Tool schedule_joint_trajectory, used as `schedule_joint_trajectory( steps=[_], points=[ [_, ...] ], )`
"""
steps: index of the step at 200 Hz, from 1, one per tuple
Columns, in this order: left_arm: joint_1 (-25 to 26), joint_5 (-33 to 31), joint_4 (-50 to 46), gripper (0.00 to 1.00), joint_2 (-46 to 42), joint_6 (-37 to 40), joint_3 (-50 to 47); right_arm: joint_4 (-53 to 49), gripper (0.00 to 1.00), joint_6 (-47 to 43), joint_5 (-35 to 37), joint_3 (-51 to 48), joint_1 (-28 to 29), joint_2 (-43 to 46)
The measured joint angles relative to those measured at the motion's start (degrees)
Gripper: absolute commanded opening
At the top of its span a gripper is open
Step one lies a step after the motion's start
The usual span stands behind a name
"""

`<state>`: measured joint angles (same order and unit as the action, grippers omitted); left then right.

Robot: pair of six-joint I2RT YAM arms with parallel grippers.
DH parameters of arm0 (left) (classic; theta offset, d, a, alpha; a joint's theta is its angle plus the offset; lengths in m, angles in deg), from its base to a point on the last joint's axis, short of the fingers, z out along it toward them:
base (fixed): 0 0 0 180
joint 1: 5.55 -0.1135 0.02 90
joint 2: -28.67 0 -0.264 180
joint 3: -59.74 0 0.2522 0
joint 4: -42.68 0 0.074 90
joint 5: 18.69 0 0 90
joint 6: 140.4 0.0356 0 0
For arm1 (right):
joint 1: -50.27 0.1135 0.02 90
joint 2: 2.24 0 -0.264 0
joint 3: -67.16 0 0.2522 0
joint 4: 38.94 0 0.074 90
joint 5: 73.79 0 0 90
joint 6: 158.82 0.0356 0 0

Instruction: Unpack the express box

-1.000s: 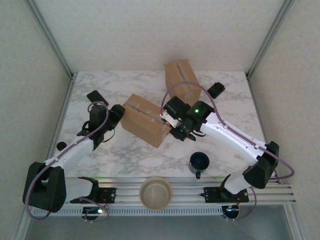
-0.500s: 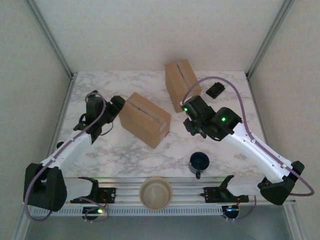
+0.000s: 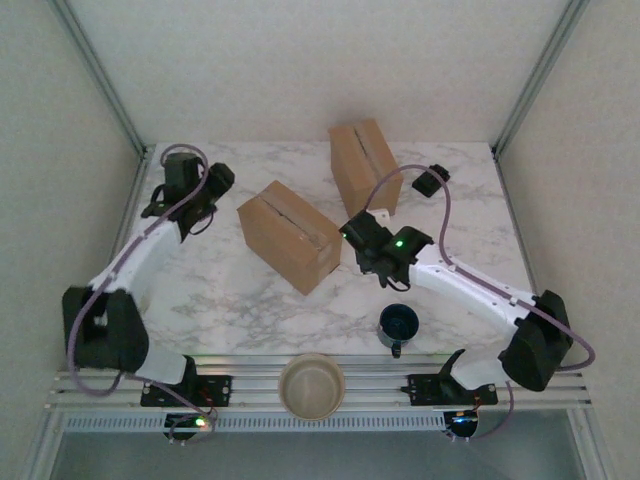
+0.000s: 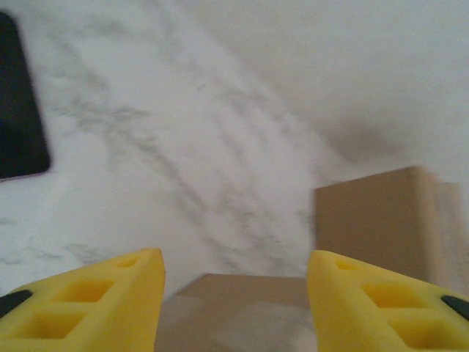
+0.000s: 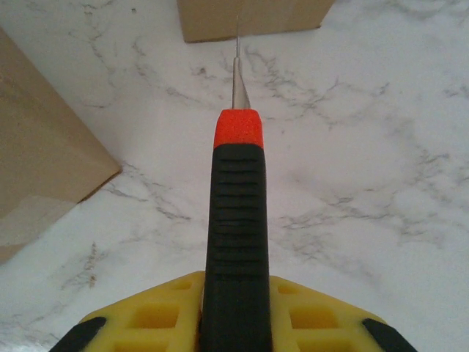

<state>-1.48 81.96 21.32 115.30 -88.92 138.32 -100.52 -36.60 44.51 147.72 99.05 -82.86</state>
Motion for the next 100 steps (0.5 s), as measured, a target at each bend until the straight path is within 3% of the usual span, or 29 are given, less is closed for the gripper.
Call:
schedule_joint_trajectory(
  steps=[41,100],
  points=[
    [-0.1,1.1,0.0,0.53,11.8,2.2,0.3,4.9,0.0,3.5,-1.5,-0.3,0.5,-5.5],
    [1.8,2.7,0.0,0.53,12.8,3.9,0.7,10.0,0.0,6.1,-2.9,-0.3,0.5,-9.6]
  ],
)
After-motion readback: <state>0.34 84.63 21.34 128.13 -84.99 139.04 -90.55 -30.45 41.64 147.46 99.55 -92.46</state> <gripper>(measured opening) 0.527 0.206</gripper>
